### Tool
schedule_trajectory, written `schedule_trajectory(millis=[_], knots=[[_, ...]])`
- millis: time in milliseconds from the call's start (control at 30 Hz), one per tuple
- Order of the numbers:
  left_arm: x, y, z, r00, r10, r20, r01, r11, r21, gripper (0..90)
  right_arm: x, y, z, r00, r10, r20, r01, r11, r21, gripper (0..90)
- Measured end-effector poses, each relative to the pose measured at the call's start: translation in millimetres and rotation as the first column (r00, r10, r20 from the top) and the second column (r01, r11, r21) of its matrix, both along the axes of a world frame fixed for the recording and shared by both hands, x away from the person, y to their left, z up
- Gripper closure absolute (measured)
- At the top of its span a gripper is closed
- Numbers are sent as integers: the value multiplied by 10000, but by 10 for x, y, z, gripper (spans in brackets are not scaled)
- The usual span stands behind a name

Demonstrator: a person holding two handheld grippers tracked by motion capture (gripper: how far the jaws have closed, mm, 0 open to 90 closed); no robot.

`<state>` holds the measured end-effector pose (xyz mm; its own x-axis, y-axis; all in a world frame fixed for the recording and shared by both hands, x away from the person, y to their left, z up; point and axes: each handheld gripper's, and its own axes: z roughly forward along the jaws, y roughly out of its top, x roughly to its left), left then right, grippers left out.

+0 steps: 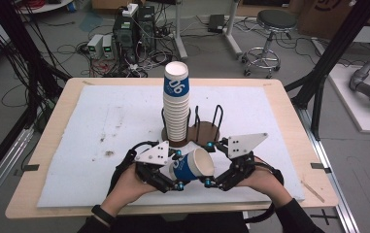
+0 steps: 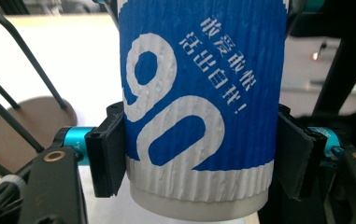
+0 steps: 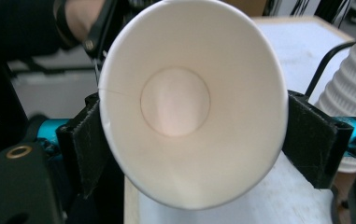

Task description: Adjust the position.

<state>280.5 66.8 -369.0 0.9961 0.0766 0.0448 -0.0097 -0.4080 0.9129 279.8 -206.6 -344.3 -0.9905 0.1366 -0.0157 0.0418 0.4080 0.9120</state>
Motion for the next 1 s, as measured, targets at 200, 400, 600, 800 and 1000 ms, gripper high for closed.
schedule_trajectory(millis=[200, 400, 600, 800, 1000], knots=[[3, 68, 29, 9997, 256, 47, -251, 9966, -785, 297, 8, -65, 31, 9982, -165, -573, 215, 9960, 864, 172], [28, 121, 29, 9992, 293, -266, -335, 9839, -1753, 297, 25, -44, -1, 9928, -342, -1146, 532, 9844, 1678, 173], [23, 62, -18, 9987, 116, -496, -203, 9835, -1800, 297, -4, 5, -25, 9951, -187, -966, 389, 9764, 2123, 233], [6, 33, 10, 9985, 329, -430, -377, 9927, -1149, 287, -6, 3, -28, 9971, -148, -748, 280, 9837, 1777, 250], [-35, -28, 56, 9981, 599, 161, -598, 9982, -73, 258, -28, 18, 5, 9994, -263, -211, 282, 9953, 926, 255]])
